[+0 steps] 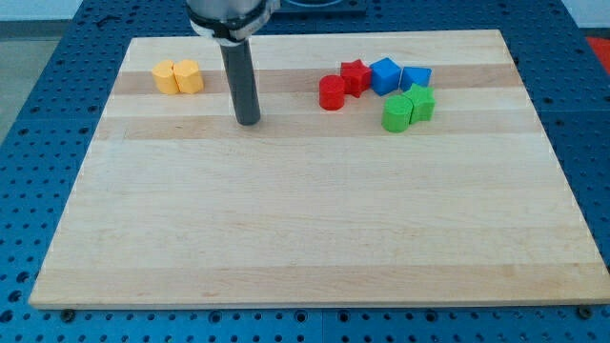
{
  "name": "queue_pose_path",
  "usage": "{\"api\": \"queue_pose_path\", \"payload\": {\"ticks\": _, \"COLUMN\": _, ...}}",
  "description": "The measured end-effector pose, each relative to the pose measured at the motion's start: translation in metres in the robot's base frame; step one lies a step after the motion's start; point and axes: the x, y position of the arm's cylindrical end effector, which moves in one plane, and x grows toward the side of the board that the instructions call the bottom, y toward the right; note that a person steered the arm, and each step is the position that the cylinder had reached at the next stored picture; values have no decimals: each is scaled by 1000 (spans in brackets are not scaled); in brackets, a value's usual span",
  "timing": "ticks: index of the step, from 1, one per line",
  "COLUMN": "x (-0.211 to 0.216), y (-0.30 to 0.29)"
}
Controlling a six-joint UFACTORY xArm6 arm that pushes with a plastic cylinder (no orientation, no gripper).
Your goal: Move yellow heart towards the center
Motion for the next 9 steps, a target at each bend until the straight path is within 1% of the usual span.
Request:
{"api": "queue_pose_path", "payload": {"ticks": 3, "x": -95, "y": -5}}
{"api": "queue_pose_path", "payload": {"ticks": 4, "x": -119, "y": -42}}
{"api": "queue_pose_path", "payload": {"ticks": 5, "x": -121, "y": -91}}
{"api": "queue_pose_path", "payload": {"ticks": 6, "x": -110, "y": -128}}
{"api": "queue_pose_path", "payload": {"ticks": 7, "x": -79, "y": -142}}
{"api": "queue_pose_path", "payload": {"ticks": 8, "x": -49, "y": -128}}
{"api": "queue_pose_path", "payload": {"ticks": 9, "x": -29, "y": -103}}
